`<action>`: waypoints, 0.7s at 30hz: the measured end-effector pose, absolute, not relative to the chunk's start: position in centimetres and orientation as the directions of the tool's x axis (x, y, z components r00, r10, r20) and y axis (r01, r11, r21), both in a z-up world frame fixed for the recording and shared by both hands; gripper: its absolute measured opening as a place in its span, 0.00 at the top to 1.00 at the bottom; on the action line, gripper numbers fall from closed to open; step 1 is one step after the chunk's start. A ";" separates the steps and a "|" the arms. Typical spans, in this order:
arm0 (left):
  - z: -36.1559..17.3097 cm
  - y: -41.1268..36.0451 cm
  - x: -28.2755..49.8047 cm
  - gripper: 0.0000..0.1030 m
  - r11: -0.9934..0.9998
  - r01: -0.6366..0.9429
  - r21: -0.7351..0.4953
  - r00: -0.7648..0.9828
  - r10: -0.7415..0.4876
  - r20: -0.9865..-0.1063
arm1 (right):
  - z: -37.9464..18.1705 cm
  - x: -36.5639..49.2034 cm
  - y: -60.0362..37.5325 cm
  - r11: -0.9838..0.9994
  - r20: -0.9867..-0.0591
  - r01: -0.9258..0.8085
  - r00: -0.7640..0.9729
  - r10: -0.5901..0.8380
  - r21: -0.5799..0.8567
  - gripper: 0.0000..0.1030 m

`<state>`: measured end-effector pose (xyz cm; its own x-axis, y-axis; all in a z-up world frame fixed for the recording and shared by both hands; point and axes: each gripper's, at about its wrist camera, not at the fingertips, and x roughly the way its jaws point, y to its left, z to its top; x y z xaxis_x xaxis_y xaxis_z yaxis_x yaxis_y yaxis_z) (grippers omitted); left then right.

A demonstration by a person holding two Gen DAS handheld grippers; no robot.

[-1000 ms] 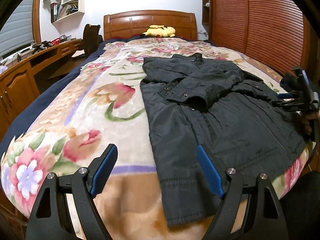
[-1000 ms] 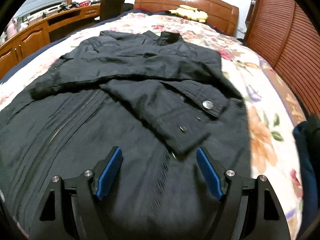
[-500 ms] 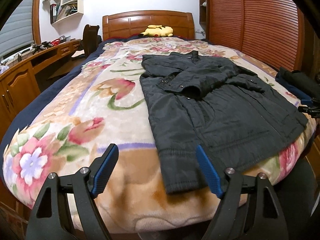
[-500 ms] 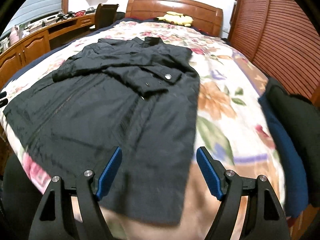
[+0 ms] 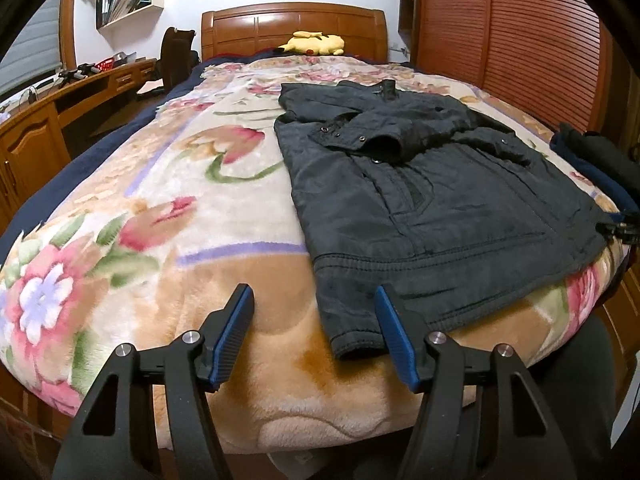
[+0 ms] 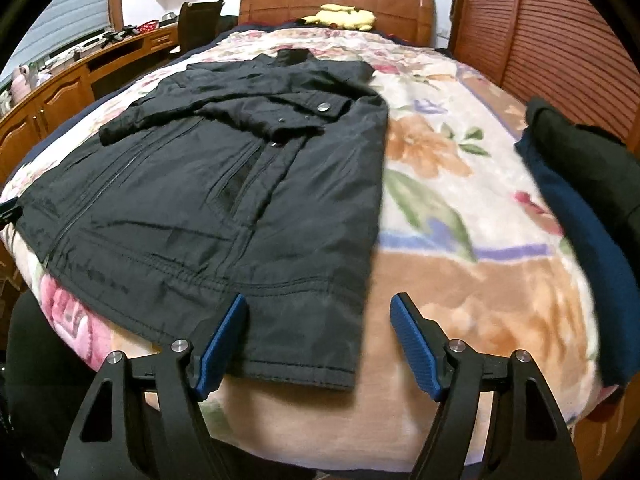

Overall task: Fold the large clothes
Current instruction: 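Close both grippers on the jacket hem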

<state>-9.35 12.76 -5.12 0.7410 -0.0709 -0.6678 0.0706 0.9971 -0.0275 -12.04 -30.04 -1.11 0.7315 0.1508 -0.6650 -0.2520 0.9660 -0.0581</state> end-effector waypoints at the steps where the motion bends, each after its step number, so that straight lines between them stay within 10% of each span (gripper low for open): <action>1: -5.1 12.7 -9.4 0.45 0.997 0.074 -0.033 0.741 -0.077 -0.667 | -1.2 -11.8 -30.1 0.965 -0.666 -0.257 0.729 0.155 -0.057 0.30; 21: -4.0 11.1 -9.7 0.91 0.989 0.138 -0.050 0.728 -0.135 -0.672 | -1.7 -12.3 -30.3 0.956 -0.657 -0.293 0.723 0.215 -0.010 0.55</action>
<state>-9.67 11.13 -3.98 0.7280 -0.1354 -0.6720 0.1376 0.9892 -0.0502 -12.32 -30.27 -1.67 0.7229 0.2149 -0.6567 -0.2933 0.9560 -0.0101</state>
